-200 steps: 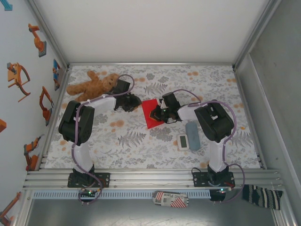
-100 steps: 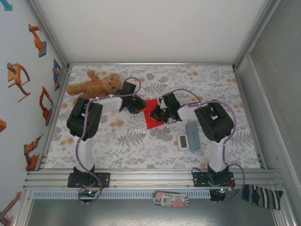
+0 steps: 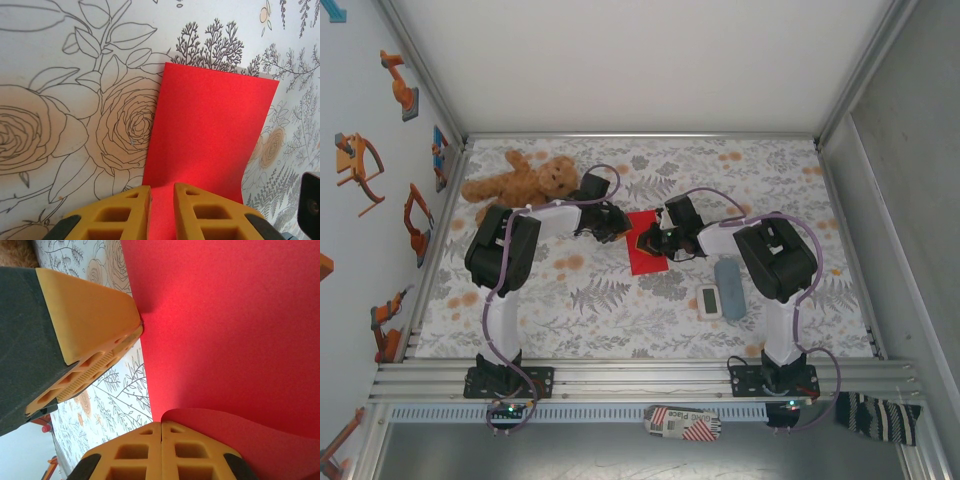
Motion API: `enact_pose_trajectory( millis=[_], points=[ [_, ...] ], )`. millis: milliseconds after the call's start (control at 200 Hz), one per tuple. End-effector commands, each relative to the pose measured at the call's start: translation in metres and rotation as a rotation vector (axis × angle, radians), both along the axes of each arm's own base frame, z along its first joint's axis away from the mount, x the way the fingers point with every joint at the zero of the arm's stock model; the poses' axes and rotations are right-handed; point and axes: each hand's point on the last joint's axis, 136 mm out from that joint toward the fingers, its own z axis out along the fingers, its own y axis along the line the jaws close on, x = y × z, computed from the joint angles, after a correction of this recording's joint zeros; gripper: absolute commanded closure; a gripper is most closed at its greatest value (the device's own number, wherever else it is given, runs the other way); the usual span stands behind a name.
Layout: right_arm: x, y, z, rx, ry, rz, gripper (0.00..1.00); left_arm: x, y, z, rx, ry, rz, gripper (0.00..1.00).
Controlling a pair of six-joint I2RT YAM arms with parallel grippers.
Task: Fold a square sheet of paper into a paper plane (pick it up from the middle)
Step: Fold the triangle a second time at the center of the table.
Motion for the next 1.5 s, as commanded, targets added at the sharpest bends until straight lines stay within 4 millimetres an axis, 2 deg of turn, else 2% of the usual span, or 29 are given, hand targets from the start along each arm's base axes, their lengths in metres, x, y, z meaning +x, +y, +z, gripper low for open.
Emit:
enact_pose_trajectory(
  millis=[0,441,1347,1492],
  points=[
    [-0.001,0.003,-0.004,-0.002,-0.009,0.015,1.00,-0.008,0.006,-0.018,0.051,0.044,-0.013,0.79],
    [-0.001,-0.002,-0.015,-0.036,0.020,-0.019,1.00,-0.010,0.009,-0.021,0.061,0.054,-0.005,0.79],
    [-0.004,-0.007,-0.022,-0.064,0.038,-0.024,1.00,-0.011,0.008,-0.021,0.060,0.056,-0.008,0.79],
    [-0.005,-0.007,-0.023,-0.068,0.044,-0.023,1.00,-0.007,0.007,-0.013,0.046,0.042,-0.005,0.79]
  ],
)
